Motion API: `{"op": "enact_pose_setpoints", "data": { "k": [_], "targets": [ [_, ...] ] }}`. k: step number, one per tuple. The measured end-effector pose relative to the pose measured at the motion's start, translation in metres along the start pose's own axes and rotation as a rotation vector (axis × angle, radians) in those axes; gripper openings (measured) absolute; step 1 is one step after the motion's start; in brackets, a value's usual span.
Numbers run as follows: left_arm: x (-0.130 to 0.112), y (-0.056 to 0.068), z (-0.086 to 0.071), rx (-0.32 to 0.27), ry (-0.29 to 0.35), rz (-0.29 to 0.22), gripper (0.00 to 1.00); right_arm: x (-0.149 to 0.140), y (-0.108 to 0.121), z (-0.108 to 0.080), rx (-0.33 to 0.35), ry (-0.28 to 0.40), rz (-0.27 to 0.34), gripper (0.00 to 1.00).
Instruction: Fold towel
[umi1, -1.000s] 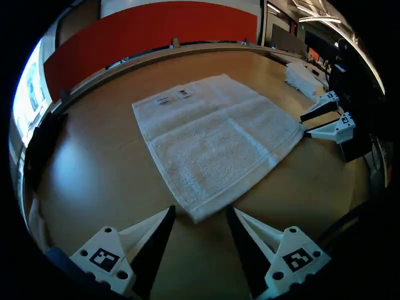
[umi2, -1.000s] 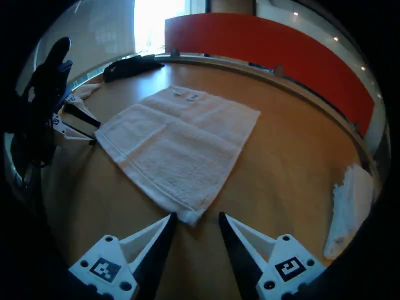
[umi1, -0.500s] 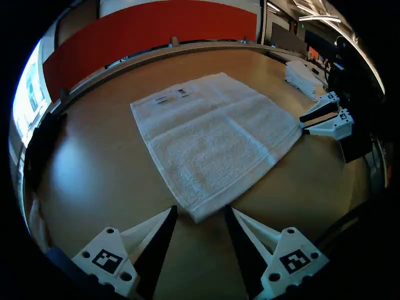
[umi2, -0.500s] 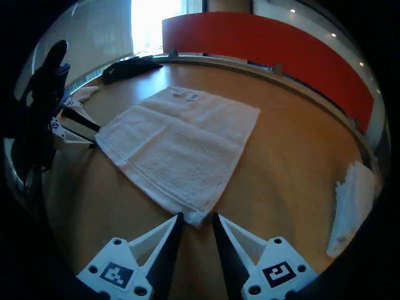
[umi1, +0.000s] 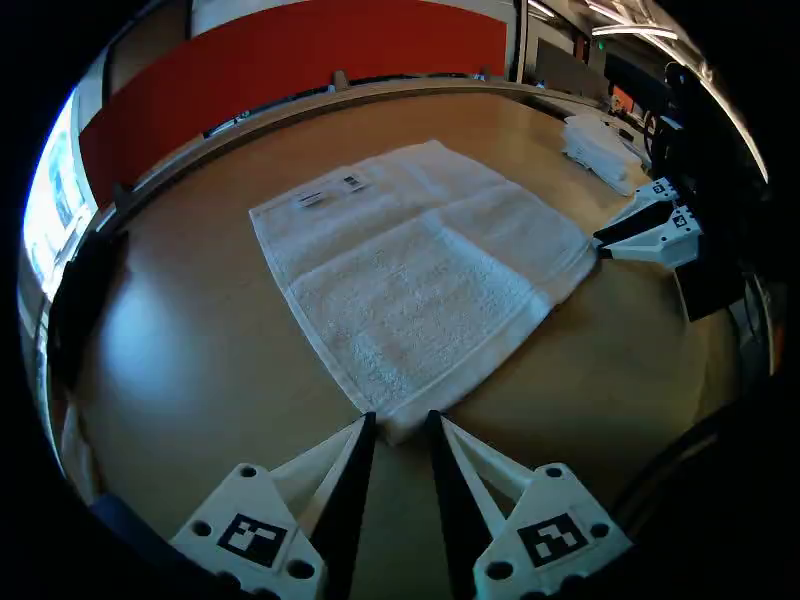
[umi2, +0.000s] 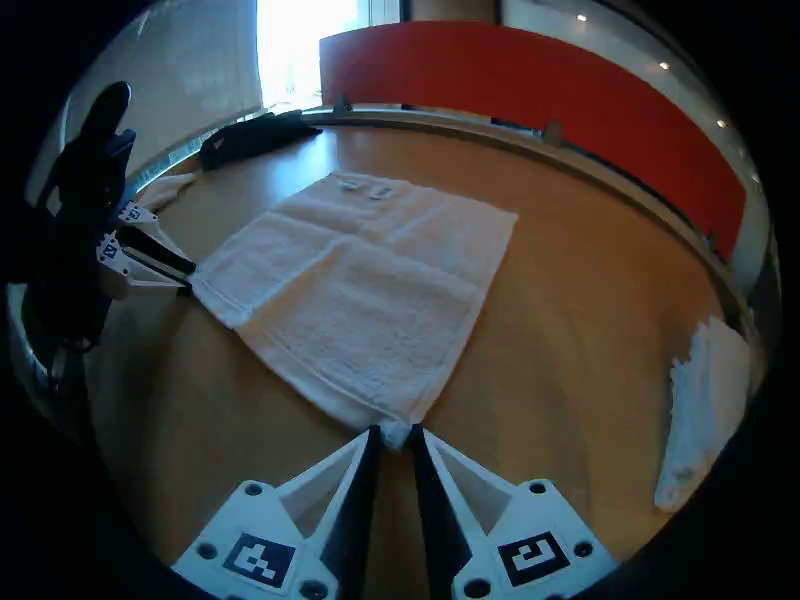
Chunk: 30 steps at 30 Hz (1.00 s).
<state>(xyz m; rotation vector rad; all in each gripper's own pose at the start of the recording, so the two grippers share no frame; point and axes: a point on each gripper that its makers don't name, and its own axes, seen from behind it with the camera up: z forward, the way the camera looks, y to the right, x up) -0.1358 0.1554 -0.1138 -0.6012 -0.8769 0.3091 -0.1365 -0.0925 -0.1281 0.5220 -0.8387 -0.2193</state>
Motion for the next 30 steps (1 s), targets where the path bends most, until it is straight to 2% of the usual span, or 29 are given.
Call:
{"op": "enact_pose_setpoints", "data": {
  "k": [7, 11, 15, 21, 30],
  "targets": [
    [0.0, -0.003, 0.001, 0.022, -0.002, -0.002, 0.15, -0.002, 0.0, -0.003, 0.009, -0.006, -0.004, 0.18],
    [0.0, -0.006, 0.0, 0.039, -0.002, 0.004, 0.11, 0.0, 0.0, -0.005, 0.013, -0.002, -0.006, 0.17],
    [0.002, -0.007, -0.001, 0.043, -0.002, -0.001, 0.11, 0.004, -0.001, -0.006, 0.017, 0.008, 0.003, 0.17],
    [0.012, -0.013, -0.008, 0.052, 0.018, -0.042, 0.11, 0.014, -0.001, -0.011, 0.018, 0.031, 0.011, 0.17],
    [0.033, -0.015, -0.029, 0.053, 0.048, -0.066, 0.11, 0.046, 0.003, -0.034, 0.008, 0.099, 0.036, 0.17]
  ]
}}
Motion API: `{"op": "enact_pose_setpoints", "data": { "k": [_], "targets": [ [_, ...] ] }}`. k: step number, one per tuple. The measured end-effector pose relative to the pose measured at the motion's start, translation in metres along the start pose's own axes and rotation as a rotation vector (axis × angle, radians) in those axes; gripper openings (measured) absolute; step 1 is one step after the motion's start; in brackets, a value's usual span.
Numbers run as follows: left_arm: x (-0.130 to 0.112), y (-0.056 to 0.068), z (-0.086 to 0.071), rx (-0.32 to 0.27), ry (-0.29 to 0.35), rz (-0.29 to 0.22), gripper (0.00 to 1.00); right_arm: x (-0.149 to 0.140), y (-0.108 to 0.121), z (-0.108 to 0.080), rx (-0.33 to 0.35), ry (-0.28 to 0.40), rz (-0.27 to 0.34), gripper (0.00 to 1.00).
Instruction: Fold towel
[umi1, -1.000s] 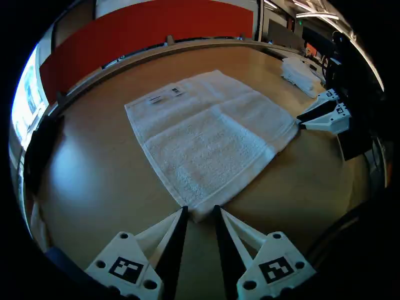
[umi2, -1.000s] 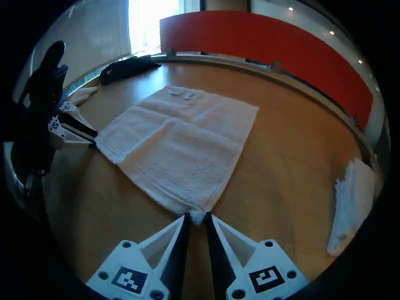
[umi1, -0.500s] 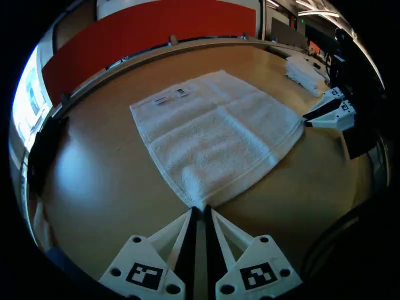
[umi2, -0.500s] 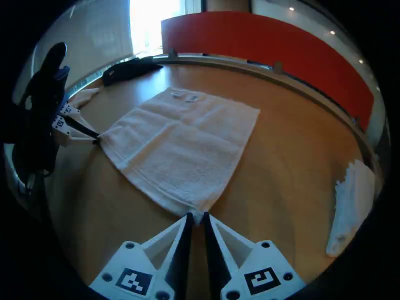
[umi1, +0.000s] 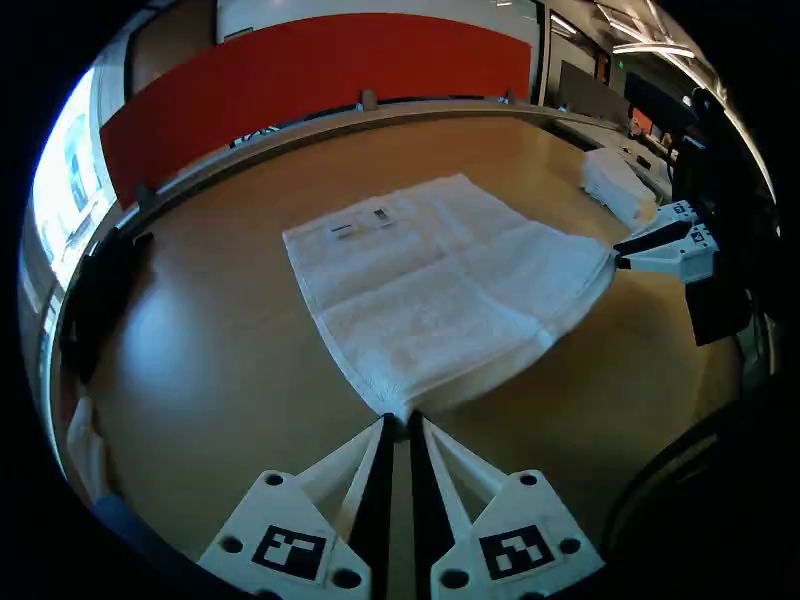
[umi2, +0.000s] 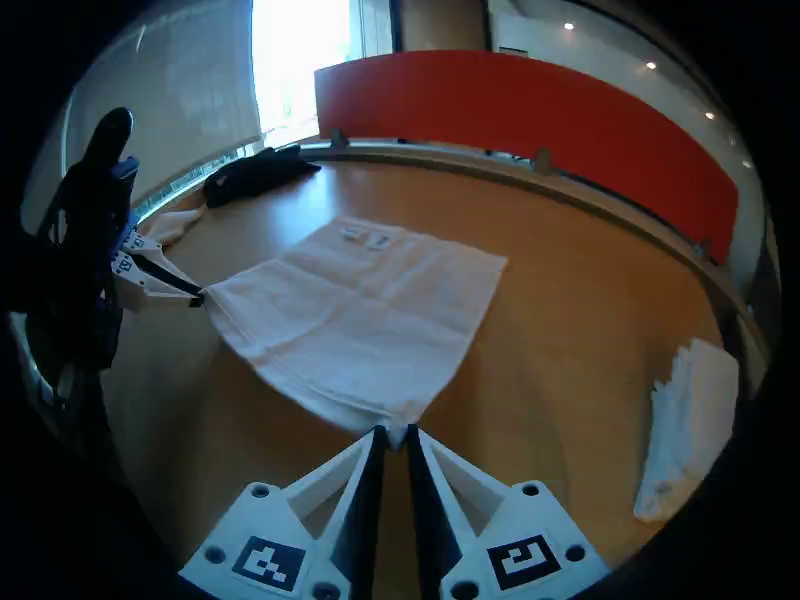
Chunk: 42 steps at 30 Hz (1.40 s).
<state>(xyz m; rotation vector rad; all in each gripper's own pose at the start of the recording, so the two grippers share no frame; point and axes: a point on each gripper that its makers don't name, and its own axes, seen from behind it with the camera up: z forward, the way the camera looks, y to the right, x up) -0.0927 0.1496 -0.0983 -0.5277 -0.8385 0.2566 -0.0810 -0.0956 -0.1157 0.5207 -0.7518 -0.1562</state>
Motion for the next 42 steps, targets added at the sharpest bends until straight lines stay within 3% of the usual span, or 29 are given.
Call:
{"op": "enact_pose_setpoints", "data": {
  "k": [11, 25, 35, 42],
  "targets": [
    [0.035, 0.001, -0.04, 0.01, 0.044, -0.033, 0.11, 0.049, -0.002, -0.038, -0.011, 0.089, 0.0, 0.16],
    [0.042, 0.019, -0.087, -0.011, 0.055, -0.114, 0.11, 0.076, -0.023, -0.08, 0.006, 0.134, 0.009, 0.14],
    [0.038, 0.027, -0.105, -0.019, 0.053, -0.137, 0.11, 0.08, -0.033, -0.097, 0.017, 0.145, 0.024, 0.13],
    [0.031, 0.031, -0.108, -0.026, 0.04, -0.152, 0.11, 0.076, -0.035, -0.101, 0.019, 0.129, 0.013, 0.13]
  ]
}}
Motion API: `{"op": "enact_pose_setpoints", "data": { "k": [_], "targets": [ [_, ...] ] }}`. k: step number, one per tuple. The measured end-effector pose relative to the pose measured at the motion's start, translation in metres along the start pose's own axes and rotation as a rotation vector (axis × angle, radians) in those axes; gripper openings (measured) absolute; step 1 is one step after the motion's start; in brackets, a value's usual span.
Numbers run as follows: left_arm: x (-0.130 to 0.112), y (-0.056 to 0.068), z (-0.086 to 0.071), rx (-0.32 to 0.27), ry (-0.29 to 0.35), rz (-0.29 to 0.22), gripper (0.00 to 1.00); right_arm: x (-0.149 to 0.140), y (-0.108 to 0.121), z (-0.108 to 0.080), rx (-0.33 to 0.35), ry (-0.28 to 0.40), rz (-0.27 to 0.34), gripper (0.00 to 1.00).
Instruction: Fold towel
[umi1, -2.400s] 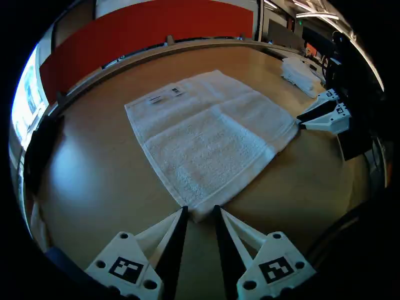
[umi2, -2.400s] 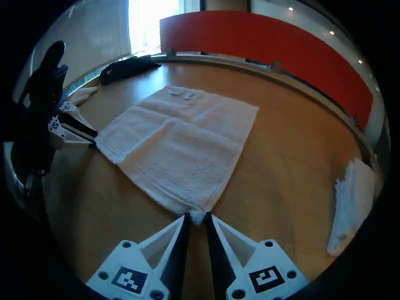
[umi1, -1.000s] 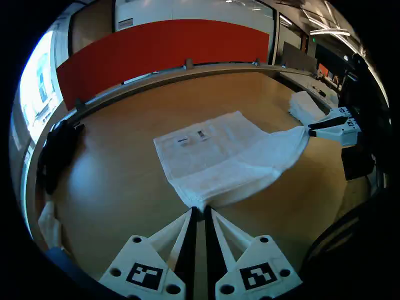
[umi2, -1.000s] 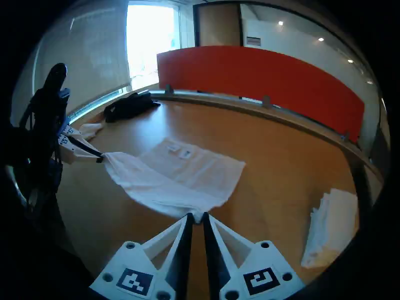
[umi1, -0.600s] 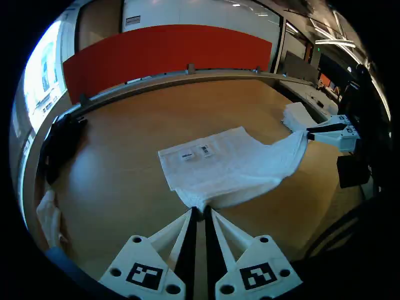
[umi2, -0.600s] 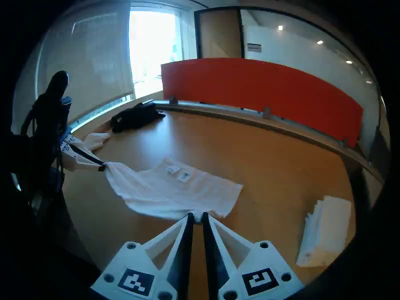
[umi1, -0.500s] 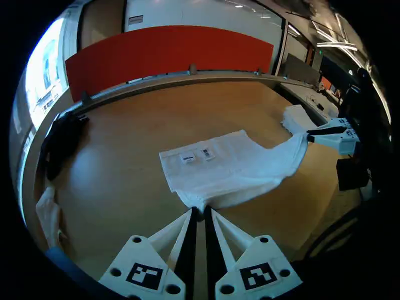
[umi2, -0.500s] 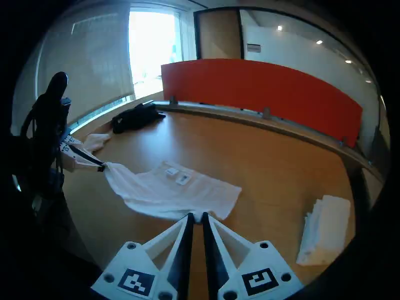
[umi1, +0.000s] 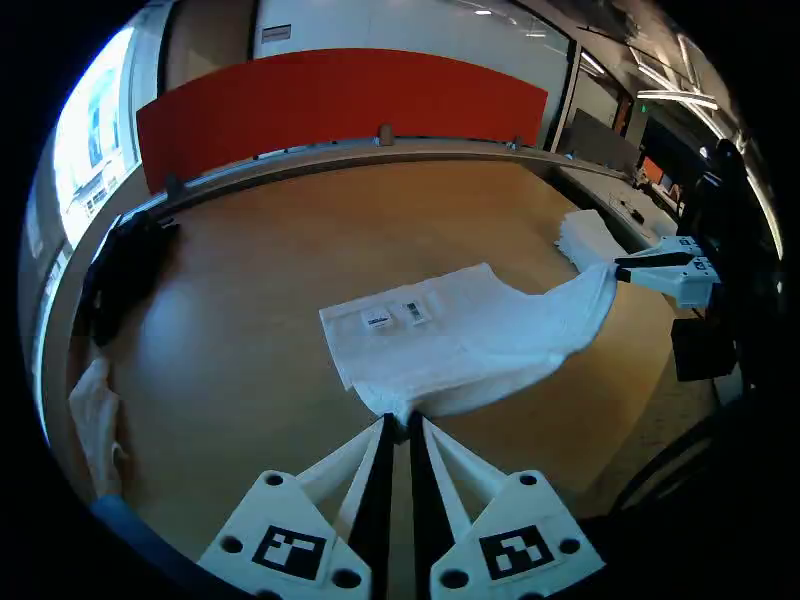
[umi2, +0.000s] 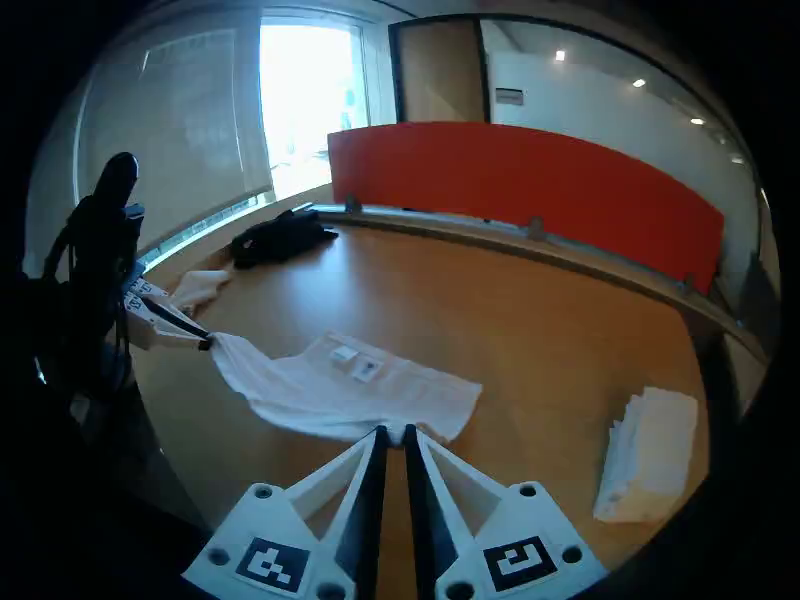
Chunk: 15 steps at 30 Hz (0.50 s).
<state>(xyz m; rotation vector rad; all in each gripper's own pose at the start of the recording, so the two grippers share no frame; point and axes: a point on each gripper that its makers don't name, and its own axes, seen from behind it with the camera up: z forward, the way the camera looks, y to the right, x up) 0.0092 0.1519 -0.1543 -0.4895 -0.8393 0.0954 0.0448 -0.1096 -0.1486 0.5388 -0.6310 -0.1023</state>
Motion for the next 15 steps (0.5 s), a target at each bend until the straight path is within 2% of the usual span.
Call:
{"op": "enact_pose_setpoints", "data": {
  "k": [3, 8, 15],
  "targets": [
    [0.0, 0.0, 0.003, -0.001, -0.001, -0.012, 0.11, -0.001, 0.002, 0.003, -0.003, -0.007, -0.002, 0.13],
    [0.003, -0.008, 0.013, 0.017, -0.004, -0.035, 0.11, 0.0, 0.009, 0.013, -0.008, -0.015, 0.004, 0.13],
    [0.016, -0.018, 0.038, 0.026, 0.007, -0.062, 0.11, -0.001, 0.032, 0.04, -0.031, -0.04, -0.003, 0.13]
  ]
}}
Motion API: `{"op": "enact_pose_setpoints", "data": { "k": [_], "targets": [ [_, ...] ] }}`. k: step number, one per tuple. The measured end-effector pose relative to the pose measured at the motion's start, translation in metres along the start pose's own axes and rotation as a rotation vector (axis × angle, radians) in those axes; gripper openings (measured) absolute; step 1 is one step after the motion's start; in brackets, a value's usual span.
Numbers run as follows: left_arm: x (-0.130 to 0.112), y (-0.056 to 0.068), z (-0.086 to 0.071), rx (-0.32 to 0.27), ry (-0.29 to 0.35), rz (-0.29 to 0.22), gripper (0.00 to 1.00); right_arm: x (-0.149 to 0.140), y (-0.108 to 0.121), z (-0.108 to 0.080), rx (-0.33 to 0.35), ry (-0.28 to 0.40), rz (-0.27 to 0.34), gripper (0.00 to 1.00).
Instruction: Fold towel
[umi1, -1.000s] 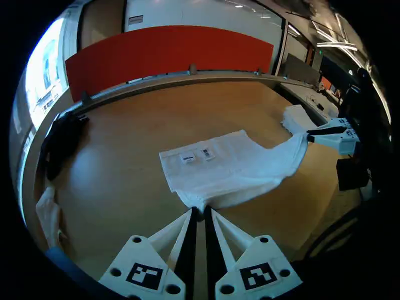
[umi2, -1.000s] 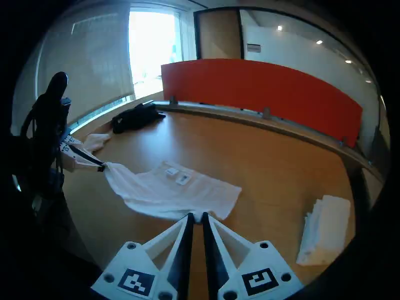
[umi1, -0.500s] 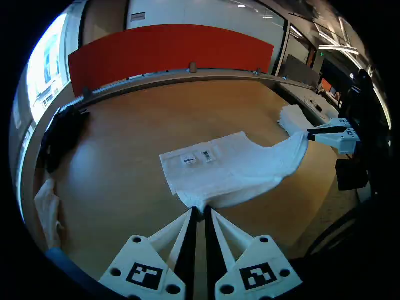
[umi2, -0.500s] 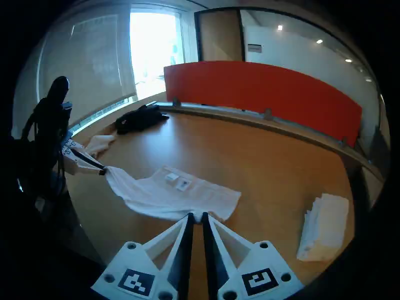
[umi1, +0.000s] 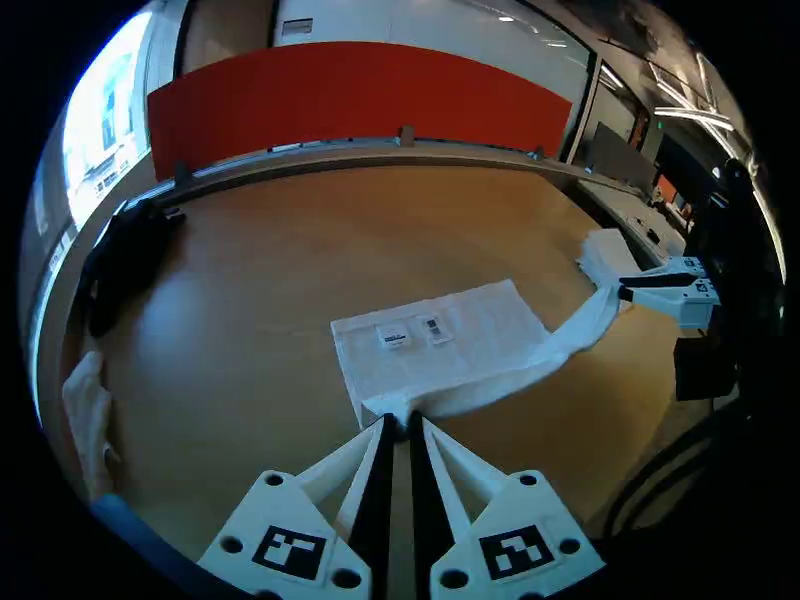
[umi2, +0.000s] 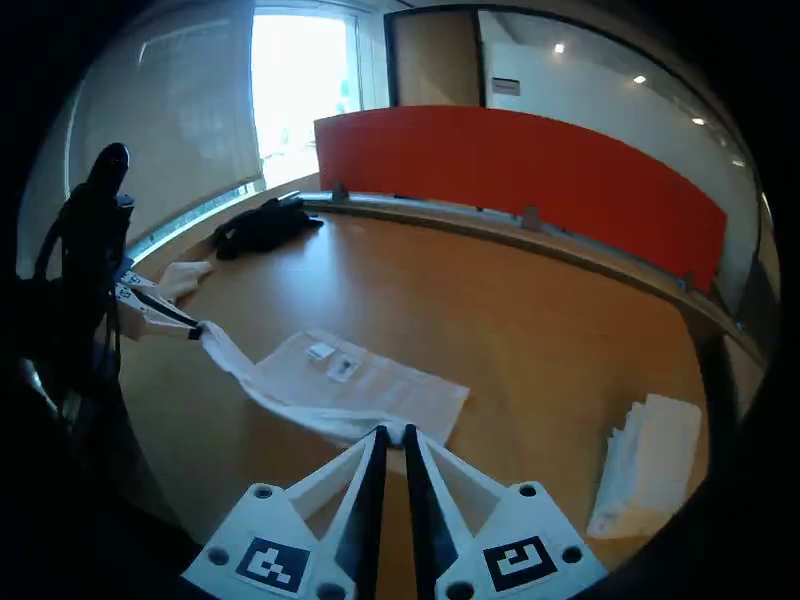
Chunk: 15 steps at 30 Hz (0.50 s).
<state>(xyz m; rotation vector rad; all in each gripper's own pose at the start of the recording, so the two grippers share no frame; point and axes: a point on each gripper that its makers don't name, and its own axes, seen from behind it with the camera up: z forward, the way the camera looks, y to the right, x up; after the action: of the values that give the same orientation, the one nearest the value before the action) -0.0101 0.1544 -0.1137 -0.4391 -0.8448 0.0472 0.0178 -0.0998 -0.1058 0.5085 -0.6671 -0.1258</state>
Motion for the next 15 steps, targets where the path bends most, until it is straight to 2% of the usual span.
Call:
{"op": "enact_pose_setpoints", "data": {
  "k": [8, 15],
  "targets": [
    [0.006, -0.011, 0.04, 0.005, -0.014, -0.031, 0.11, -0.009, 0.025, 0.039, -0.025, -0.048, -0.001, 0.13],
    [-0.001, -0.023, 0.073, 0.014, -0.059, -0.033, 0.11, -0.021, 0.035, 0.07, -0.02, -0.089, 0.02, 0.13]
  ]
}}
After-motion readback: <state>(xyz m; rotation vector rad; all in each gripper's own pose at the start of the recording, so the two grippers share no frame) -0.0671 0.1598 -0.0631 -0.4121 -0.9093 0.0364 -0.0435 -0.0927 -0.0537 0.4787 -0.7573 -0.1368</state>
